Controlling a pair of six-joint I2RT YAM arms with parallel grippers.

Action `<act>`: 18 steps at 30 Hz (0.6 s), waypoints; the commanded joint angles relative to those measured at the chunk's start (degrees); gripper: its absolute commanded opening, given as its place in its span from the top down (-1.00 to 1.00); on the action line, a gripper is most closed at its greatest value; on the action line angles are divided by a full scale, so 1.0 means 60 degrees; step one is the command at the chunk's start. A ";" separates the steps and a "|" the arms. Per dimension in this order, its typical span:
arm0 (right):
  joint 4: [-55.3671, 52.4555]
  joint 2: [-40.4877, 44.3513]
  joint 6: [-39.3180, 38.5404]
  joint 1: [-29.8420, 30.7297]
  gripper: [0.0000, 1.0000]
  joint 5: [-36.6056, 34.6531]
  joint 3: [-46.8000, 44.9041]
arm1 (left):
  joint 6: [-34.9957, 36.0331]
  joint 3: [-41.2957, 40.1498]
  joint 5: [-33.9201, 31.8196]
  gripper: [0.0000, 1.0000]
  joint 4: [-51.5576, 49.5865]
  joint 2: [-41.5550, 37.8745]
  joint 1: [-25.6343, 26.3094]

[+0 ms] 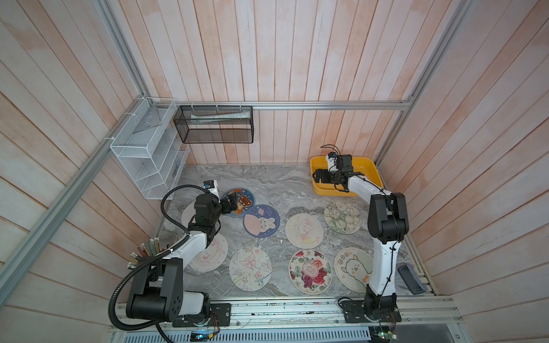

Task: Put the coasters into the storage box
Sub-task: Move the storage box to the center of the board.

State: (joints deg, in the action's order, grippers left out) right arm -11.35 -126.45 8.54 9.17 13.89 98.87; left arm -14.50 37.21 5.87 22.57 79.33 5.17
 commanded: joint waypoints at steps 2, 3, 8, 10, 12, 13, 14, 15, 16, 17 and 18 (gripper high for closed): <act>-0.1116 -0.0534 -0.0146 0.0283 -0.97 0.0475 0.0845 | -0.0170 0.0245 0.0279 -1.00 -0.0189 0.0150 0.0032; -0.1157 -0.0637 -0.0148 0.0356 -0.96 0.0530 0.0967 | -0.0173 0.0244 0.0294 -1.00 -0.0187 0.0176 0.0030; -0.1476 -0.1073 -0.0203 0.0801 -0.96 0.0877 0.1561 | -0.0256 0.0248 0.0294 -1.00 -0.0183 0.0255 0.0032; -0.1526 -0.1167 -0.0178 0.0966 -0.96 0.1024 0.1722 | -0.0256 0.0276 0.0294 -0.99 -0.0201 0.0288 0.0032; -0.1628 -0.1285 -0.0163 0.1145 -0.97 0.1190 0.1895 | -0.0264 0.0305 0.0296 -0.99 -0.0244 0.0327 0.0030; -0.1662 -0.1328 -0.0148 0.1218 -0.96 0.1253 0.1964 | -0.0261 0.0324 0.0296 -0.99 -0.0259 0.0353 0.0034; -0.1681 -0.1365 -0.0127 0.1320 -0.96 0.1327 0.2028 | -0.0274 0.0331 0.0281 -1.00 -0.0260 0.0357 0.0032; -0.1708 -0.1407 -0.0105 0.1398 -0.96 0.1397 0.2071 | -0.0278 0.0346 0.0271 -1.00 -0.0260 0.0372 0.0047; -0.1725 -0.1411 -0.0070 0.1482 -0.96 0.1447 0.2136 | -0.0290 0.0360 0.0281 -0.99 -0.0265 0.0387 0.0047; -0.1713 -0.1414 -0.0021 0.1562 -0.96 0.1526 0.2163 | -0.0290 0.0379 0.0275 -0.99 -0.0286 0.0387 0.0051; -0.1671 -0.1412 0.0025 0.1656 -0.96 0.1605 0.2179 | -0.0289 0.0378 0.0281 -1.00 -0.0290 0.0401 0.0047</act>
State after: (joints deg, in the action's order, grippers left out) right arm -19.75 -133.56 8.16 17.69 20.51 110.30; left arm -15.75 37.67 7.07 21.47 81.28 5.23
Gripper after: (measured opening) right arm 0.983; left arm 0.997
